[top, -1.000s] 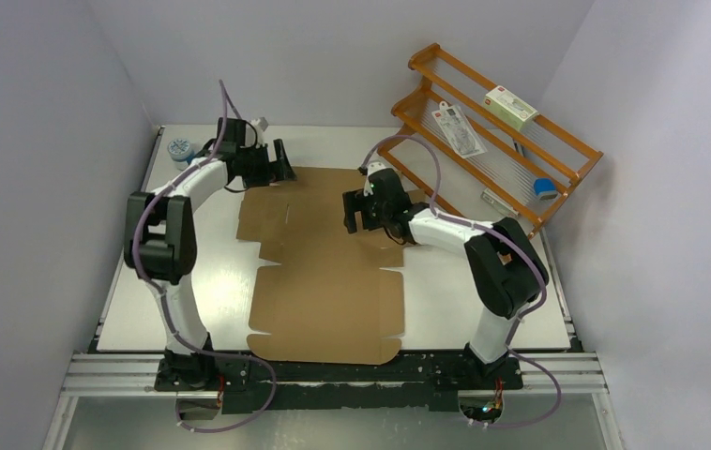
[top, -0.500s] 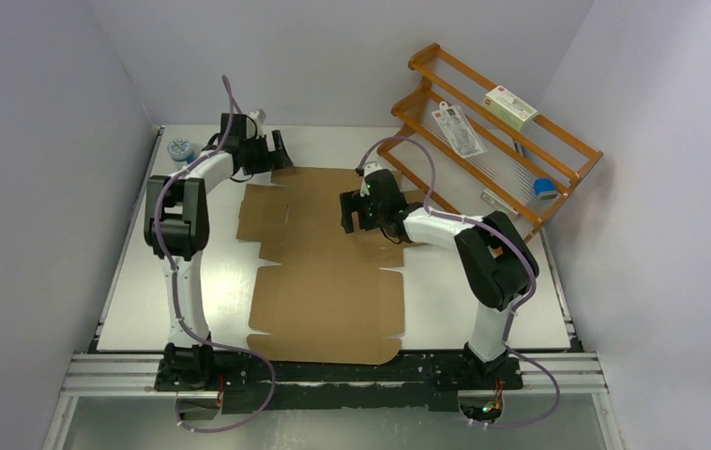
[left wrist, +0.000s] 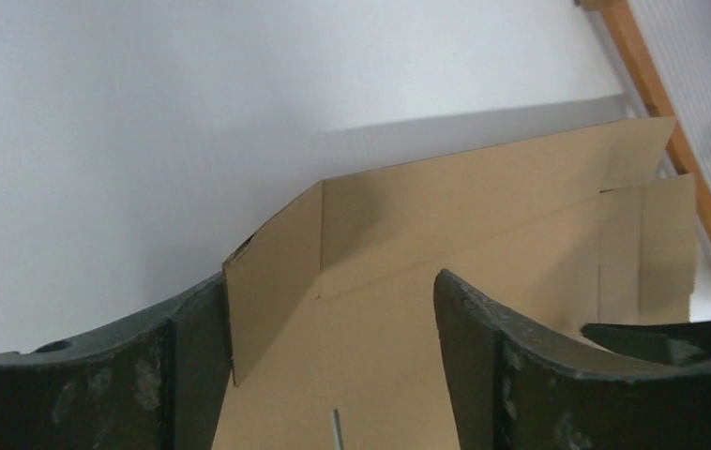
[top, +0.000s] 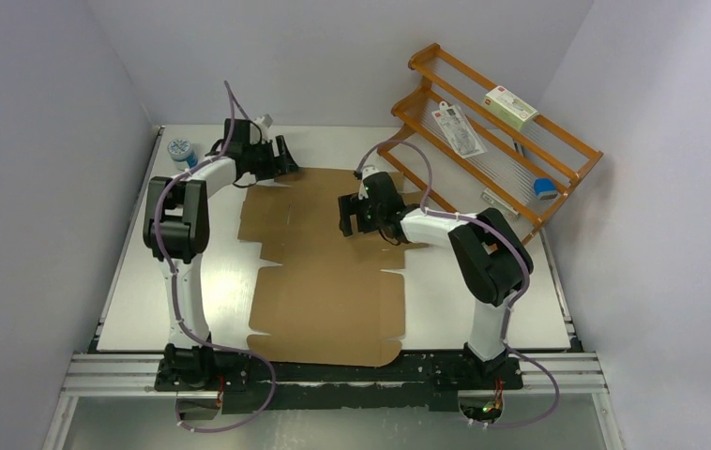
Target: Fold the paper box
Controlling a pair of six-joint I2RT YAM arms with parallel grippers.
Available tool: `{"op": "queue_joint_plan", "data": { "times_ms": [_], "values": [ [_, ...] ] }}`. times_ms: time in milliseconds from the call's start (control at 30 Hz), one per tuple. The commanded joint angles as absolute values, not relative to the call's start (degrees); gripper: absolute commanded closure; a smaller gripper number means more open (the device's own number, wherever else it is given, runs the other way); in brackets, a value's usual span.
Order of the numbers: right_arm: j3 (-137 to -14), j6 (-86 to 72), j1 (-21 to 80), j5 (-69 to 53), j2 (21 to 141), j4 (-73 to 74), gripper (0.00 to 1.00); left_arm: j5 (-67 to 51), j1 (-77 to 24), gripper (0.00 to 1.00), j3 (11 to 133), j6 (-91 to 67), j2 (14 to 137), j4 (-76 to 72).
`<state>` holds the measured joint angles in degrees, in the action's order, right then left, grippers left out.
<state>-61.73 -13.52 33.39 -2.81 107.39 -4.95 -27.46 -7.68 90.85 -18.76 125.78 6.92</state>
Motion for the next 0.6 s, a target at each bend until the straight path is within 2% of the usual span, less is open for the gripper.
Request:
{"op": "queue_joint_plan", "data": {
  "times_ms": [0,433,567],
  "values": [
    [-62.93,-14.45,33.56,-3.88,108.85,-6.73,0.10,-31.58,-9.07,0.26,89.51,-20.37,121.35,3.17],
    [-68.37,-9.87,33.59,-3.95,106.64,-0.73,0.09,-22.50,-10.98,0.42,91.41,-11.97,120.10,10.81],
    [-70.22,-8.64,33.57,-3.21,106.38,0.53,0.09,-20.53,-10.99,0.51,93.25,-9.86,122.03,12.47]
  ]
}}
